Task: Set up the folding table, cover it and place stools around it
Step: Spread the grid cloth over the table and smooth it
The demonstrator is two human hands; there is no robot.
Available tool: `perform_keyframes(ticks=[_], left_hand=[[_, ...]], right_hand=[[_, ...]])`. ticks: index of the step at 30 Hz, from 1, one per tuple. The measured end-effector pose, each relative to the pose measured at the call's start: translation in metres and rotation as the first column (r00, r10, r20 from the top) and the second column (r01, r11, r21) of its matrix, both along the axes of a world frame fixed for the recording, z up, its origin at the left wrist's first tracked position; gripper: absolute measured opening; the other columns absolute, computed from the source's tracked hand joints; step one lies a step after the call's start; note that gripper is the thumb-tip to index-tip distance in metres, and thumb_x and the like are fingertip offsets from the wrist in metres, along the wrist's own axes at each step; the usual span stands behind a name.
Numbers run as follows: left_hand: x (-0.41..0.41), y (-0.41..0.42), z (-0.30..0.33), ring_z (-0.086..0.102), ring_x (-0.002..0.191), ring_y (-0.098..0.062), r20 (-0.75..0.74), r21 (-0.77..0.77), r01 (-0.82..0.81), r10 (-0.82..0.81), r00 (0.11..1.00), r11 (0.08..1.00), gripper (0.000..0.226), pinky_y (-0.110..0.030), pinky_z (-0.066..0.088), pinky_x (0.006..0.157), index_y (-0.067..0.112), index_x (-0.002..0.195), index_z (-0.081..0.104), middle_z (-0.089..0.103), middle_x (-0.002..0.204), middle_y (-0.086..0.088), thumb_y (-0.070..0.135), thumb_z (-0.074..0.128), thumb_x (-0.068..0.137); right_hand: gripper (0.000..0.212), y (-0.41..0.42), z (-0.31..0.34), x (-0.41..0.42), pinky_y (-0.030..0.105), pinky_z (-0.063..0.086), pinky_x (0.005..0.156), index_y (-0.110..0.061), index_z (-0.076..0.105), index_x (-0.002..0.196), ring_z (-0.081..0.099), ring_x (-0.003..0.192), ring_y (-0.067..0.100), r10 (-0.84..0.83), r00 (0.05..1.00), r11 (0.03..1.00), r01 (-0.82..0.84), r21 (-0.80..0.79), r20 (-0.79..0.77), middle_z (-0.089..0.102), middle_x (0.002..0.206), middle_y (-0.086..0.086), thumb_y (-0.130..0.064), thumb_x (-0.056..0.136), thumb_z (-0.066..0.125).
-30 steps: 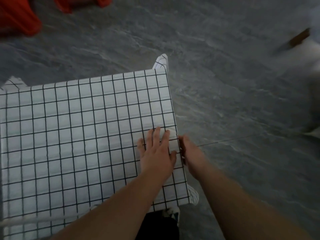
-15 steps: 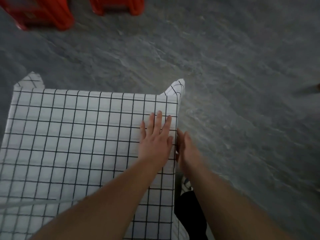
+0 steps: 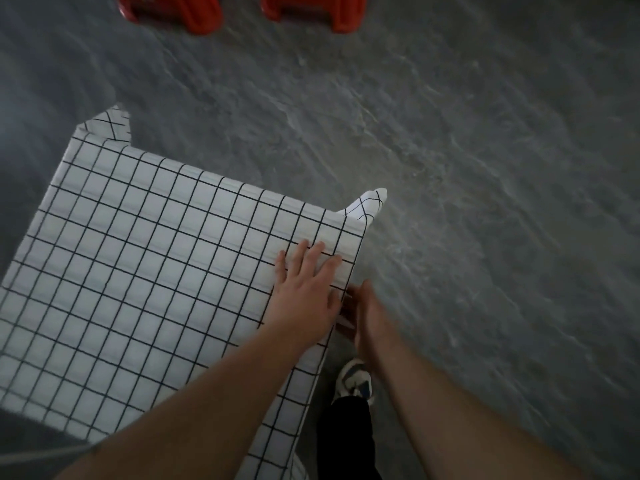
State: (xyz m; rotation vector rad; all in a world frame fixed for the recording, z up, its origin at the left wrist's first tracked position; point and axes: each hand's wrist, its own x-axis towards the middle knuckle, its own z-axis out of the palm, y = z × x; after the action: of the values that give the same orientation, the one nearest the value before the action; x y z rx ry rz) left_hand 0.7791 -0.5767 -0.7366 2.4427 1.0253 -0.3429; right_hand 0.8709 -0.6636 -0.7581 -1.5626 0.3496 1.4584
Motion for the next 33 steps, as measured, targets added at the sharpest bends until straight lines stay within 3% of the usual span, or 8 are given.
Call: perform_keyframes(ticks=[2, 6, 9, 11, 13, 21, 31, 33], left_hand=[[0.007, 0.0, 0.003, -0.012, 0.152, -0.022, 0.028, 0.005, -0.049, 0.049, 0.998, 0.999, 0.063, -0.047, -0.007, 0.123, 0.026, 0.154, 0.019, 0.008, 0.165, -0.004, 0.032, 0.041, 0.095], [0.023, 0.005, 0.008, -0.021, 0.15, -0.02, 0.041, -0.02, -0.084, 0.085, 0.996, 0.996, 0.07, -0.041, -0.011, 0.121, 0.025, 0.156, -0.002, -0.006, 0.166, -0.002, 0.034, 0.039, 0.1], [0.034, 0.009, 0.006, -0.022, 0.149, -0.022, 0.001, -0.022, -0.066, 0.066, 0.998, 0.998, 0.073, -0.046, -0.007, 0.123, 0.027, 0.156, -0.008, -0.012, 0.166, 0.0, 0.038, 0.038, 0.101], [0.038, 0.011, 0.001, -0.022, 0.149, -0.023, -0.046, -0.025, -0.074, 0.073, 0.996, 0.997, 0.073, -0.048, -0.006, 0.123, 0.025, 0.157, -0.007, -0.013, 0.166, -0.001, 0.04, 0.038, 0.1], [0.038, 0.01, -0.003, -0.024, 0.149, -0.023, -0.077, -0.023, -0.08, 0.078, 0.994, 0.996, 0.073, -0.048, -0.006, 0.123, 0.024, 0.157, -0.006, -0.016, 0.165, 0.0, 0.041, 0.038, 0.1], [0.034, 0.011, -0.005, -0.021, 0.15, -0.021, -0.023, -0.027, -0.103, 0.102, 0.995, 0.994, 0.072, -0.047, -0.004, 0.123, 0.025, 0.157, -0.001, -0.013, 0.166, 0.002, 0.041, 0.04, 0.1], [0.035, 0.013, -0.008, -0.018, 0.151, -0.019, -0.01, -0.043, -0.125, 0.125, 0.992, 0.991, 0.074, -0.046, -0.005, 0.123, 0.027, 0.157, 0.002, -0.008, 0.166, 0.004, 0.04, 0.046, 0.1], [0.037, 0.014, -0.003, -0.017, 0.151, -0.021, -0.01, -0.071, -0.126, 0.126, 0.992, 0.989, 0.074, -0.047, -0.004, 0.123, 0.026, 0.157, 0.002, -0.008, 0.166, 0.003, 0.038, 0.047, 0.1]], right_hand=[[0.028, 0.006, -0.003, 0.026, 0.046, 0.046, 0.102, -0.023, 0.066, 0.105, 0.061, 0.113, 0.03, 0.199, 0.932, 0.979, -0.178, -0.094, 0.304, 0.067, 0.121, 0.009, -0.038, 0.099, 0.043], [0.063, 0.021, 0.0, 0.087, 0.026, 0.031, 0.107, -0.022, 0.05, 0.139, 0.045, 0.129, 0.016, 0.403, 0.334, 0.844, -0.496, -0.204, 0.852, 0.051, 0.141, 0.0, 0.004, 0.083, 0.047], [0.081, 0.04, -0.009, 0.121, 0.039, 0.019, 0.121, -0.025, 0.035, 0.151, 0.021, 0.149, 0.024, 0.446, -0.163, 0.549, -0.726, -0.413, 0.88, 0.032, 0.159, 0.001, 0.004, 0.078, 0.053], [0.078, 0.049, -0.017, 0.13, 0.046, 0.016, 0.122, -0.031, 0.028, 0.154, 0.014, 0.151, 0.023, 0.523, -0.334, 0.344, -0.759, -0.553, 0.784, 0.027, 0.162, -0.004, -0.006, 0.086, 0.057], [0.066, 0.055, -0.022, 0.132, 0.048, 0.014, 0.121, -0.037, 0.032, 0.151, 0.022, 0.149, 0.019, 0.594, -0.337, 0.288, -0.759, -0.584, 0.73, 0.036, 0.157, -0.009, -0.019, 0.093, 0.057], [0.032, 0.069, -0.015, 0.119, 0.041, 0.053, 0.088, -0.035, 0.071, 0.114, 0.066, 0.099, 0.028, 0.681, 0.044, 0.514, -0.74, -0.434, 0.731, 0.074, 0.107, 0.003, -0.021, 0.093, 0.053], [0.017, 0.071, -0.018, 0.12, 0.034, 0.047, 0.065, -0.025, 0.061, 0.071, 0.064, 0.08, 0.032, 0.793, 0.06, 0.488, -0.659, -0.573, 0.606, 0.066, 0.077, 0.004, -0.027, 0.087, 0.058], [0.009, 0.066, -0.013, 0.119, 0.036, 0.051, 0.071, -0.025, 0.064, 0.083, 0.064, 0.086, 0.031, 0.789, 0.067, 0.491, -0.667, -0.561, 0.611, 0.068, 0.087, 0.005, -0.017, 0.081, 0.06]])
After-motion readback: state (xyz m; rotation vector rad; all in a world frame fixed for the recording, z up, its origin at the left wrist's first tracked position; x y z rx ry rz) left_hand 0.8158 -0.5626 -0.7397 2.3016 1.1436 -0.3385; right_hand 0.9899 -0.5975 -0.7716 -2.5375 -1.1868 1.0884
